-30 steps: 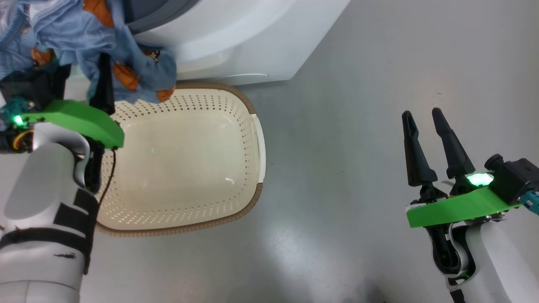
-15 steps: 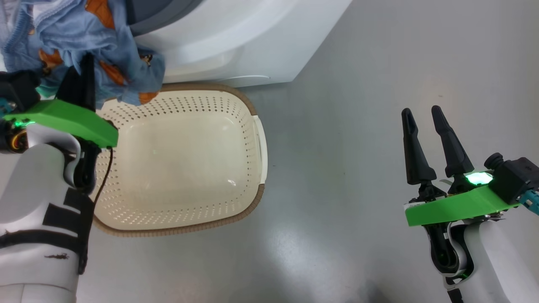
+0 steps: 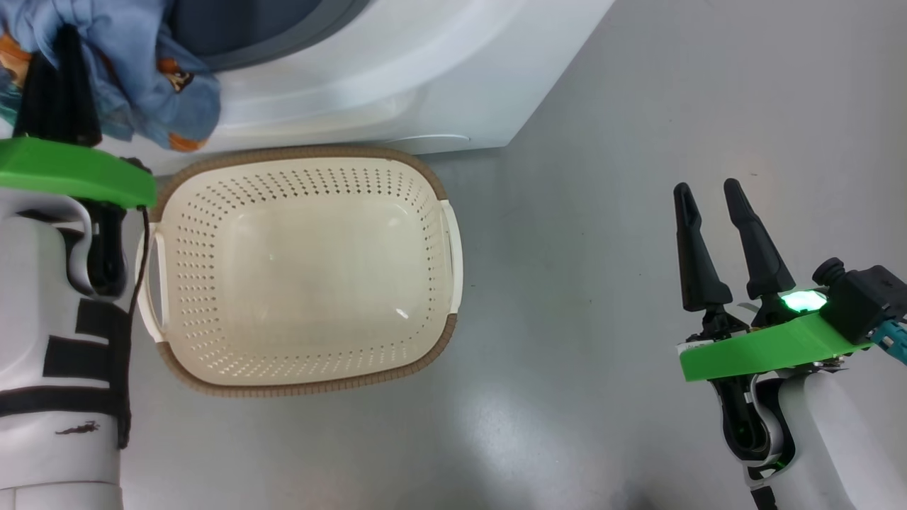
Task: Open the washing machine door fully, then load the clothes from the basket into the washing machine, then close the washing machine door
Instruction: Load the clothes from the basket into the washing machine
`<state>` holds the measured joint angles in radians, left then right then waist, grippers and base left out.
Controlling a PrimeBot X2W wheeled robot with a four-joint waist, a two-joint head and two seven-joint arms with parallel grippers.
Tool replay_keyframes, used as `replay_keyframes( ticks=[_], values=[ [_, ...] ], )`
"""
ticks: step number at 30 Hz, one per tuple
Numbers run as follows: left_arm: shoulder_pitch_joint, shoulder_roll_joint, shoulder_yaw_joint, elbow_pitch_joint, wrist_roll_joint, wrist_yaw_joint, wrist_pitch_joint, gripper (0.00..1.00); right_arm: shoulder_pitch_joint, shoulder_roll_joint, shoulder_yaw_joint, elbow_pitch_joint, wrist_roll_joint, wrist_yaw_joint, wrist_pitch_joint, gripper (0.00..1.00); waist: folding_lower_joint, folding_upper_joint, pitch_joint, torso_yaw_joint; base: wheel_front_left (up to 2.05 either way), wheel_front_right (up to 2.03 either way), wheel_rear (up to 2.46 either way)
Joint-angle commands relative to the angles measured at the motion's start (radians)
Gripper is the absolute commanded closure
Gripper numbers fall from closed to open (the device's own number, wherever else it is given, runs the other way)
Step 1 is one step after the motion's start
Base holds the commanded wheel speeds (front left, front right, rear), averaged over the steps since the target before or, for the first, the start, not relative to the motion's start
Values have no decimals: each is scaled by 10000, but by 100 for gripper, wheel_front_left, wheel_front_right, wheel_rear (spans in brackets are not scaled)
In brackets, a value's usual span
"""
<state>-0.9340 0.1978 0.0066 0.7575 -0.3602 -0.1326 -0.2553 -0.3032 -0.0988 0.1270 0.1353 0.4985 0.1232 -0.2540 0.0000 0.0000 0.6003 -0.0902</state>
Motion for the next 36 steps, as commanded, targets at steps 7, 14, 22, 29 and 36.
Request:
replay_keyframes(
  ticks=[7,14,22,29,36],
  values=[
    [-506,465,155,-110,530,19,-65,100,84,71,330,-163,-31,75,-78,0,0,0,-90,-201,0,0,0],
    [-1683,691,-128,959,534,19,-65,100,104,194,420,-142,57,75,-78,0,0,0,-44,-579,0,0,0],
    [-3293,1082,-481,1967,893,50,-65,100,-11,332,573,-122,120,75,-78,0,0,0,134,-1052,0,0,0],
    [-3849,1213,-169,987,1385,231,-65,100,-85,414,610,-151,150,75,-78,0,0,0,354,-1331,0,0,0],
    [-3471,1249,-374,2305,1619,126,-65,100,-57,457,704,-101,188,75,-78,0,0,0,320,-1509,0,0,0]
  ],
)
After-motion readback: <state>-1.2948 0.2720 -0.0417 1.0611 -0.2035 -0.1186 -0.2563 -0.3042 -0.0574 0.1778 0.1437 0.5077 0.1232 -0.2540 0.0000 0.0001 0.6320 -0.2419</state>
